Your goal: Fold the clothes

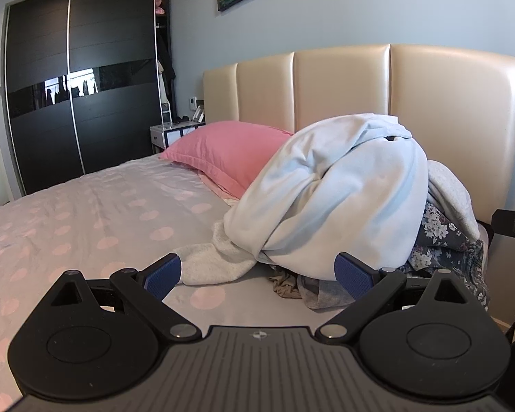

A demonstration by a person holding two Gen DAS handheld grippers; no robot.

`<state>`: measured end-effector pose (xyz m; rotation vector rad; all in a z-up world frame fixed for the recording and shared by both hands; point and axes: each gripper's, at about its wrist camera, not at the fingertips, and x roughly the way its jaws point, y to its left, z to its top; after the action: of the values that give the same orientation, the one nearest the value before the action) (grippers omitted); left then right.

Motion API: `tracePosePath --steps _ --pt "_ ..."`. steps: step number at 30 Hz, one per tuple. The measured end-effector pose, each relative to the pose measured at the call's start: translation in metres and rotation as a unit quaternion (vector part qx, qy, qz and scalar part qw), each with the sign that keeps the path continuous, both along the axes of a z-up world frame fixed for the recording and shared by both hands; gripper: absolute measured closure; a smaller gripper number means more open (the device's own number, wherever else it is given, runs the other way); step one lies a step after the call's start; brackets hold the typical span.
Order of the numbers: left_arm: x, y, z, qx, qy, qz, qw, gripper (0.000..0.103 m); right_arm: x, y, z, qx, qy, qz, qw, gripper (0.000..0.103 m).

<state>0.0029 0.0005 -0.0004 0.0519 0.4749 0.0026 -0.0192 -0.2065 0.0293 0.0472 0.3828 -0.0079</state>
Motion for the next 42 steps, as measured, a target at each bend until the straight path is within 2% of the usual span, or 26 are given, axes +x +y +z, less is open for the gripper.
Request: tracePosePath --steps 3,5,8,17,22,42 --pt "0.002 0.01 -0.001 -0.018 -0.001 0.001 0.9998 0.005 0.0 0.0 0.0 -0.003 0.002 0.001 1.0 0.001" --pt "-0.006 0.016 0.004 -0.014 -0.011 0.001 0.9998 0.006 -0.001 -0.001 0.0 0.003 0.0 0.001 1.0 0.001" --pt "-0.003 0.002 0.004 0.011 -0.009 0.001 0.9999 0.007 -0.004 -0.001 -0.002 0.005 -0.001 0.0 1.0 0.001" --pt "-0.004 0.002 0.003 0.004 0.002 0.021 0.9998 0.007 -0.001 -0.003 0.001 0.006 -0.001 0.002 1.0 0.001" --pt "-0.005 -0.001 0.005 0.015 -0.005 0.029 0.9995 0.007 -0.001 -0.002 0.0 0.004 0.0 0.003 1.0 0.001" --pt "-0.007 -0.01 0.01 0.035 -0.027 0.009 0.999 0.008 0.0 -0.002 -0.001 0.006 0.004 0.003 1.0 0.001"
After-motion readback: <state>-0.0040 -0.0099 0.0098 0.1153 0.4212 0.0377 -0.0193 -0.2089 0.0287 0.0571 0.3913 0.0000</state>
